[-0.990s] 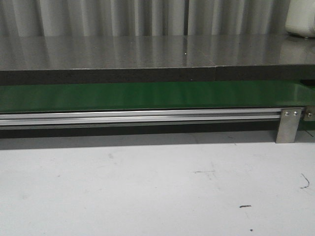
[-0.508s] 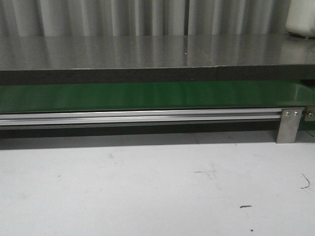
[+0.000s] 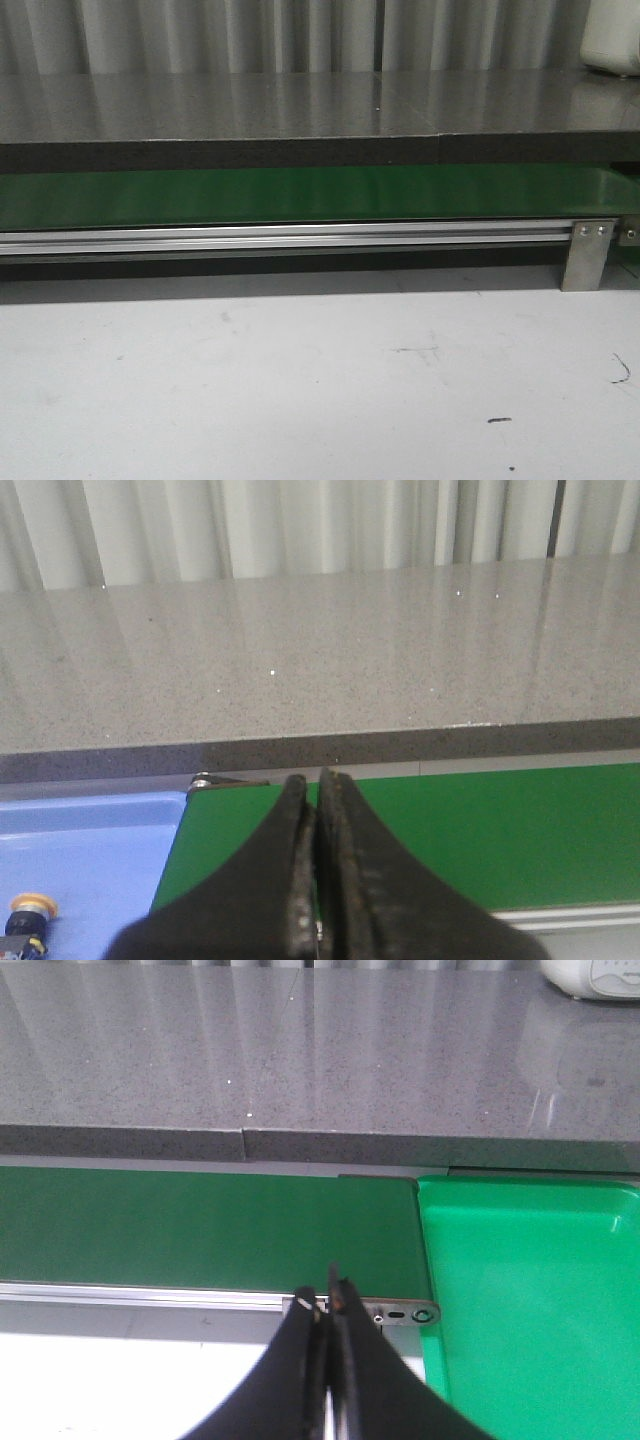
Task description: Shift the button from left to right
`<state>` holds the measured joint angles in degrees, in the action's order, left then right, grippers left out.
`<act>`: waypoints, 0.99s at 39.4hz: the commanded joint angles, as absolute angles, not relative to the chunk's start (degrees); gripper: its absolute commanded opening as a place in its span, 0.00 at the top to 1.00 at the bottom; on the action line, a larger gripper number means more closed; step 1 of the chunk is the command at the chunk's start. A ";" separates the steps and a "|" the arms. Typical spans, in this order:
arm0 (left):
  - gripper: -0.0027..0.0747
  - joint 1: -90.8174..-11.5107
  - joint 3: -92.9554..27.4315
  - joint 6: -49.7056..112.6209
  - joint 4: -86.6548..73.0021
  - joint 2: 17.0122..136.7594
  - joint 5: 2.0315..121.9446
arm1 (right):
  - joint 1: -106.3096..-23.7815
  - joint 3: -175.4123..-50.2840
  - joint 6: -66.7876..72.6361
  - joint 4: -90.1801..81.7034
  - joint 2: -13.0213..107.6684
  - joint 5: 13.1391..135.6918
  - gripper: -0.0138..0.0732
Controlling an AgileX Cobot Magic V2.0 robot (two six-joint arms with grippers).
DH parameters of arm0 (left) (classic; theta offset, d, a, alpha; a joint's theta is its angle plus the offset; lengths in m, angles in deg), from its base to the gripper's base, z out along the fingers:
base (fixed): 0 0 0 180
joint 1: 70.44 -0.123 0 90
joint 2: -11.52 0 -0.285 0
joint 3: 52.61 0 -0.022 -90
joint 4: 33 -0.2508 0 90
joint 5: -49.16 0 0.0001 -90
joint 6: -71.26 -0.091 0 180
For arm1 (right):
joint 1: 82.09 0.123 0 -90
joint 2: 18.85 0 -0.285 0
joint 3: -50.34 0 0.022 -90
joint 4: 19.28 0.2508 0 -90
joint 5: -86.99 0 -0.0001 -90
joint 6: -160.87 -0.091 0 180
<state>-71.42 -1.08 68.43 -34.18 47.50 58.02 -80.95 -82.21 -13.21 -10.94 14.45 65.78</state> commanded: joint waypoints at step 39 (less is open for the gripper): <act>0.20 -71.39 -2.93 68.71 -33.59 48.38 50.50 | -81.17 -84.37 -12.53 -10.66 15.19 70.90 0.09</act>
<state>-71.42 -1.08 68.32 -34.22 47.54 55.89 -80.95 -82.21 -13.21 -10.94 14.45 66.20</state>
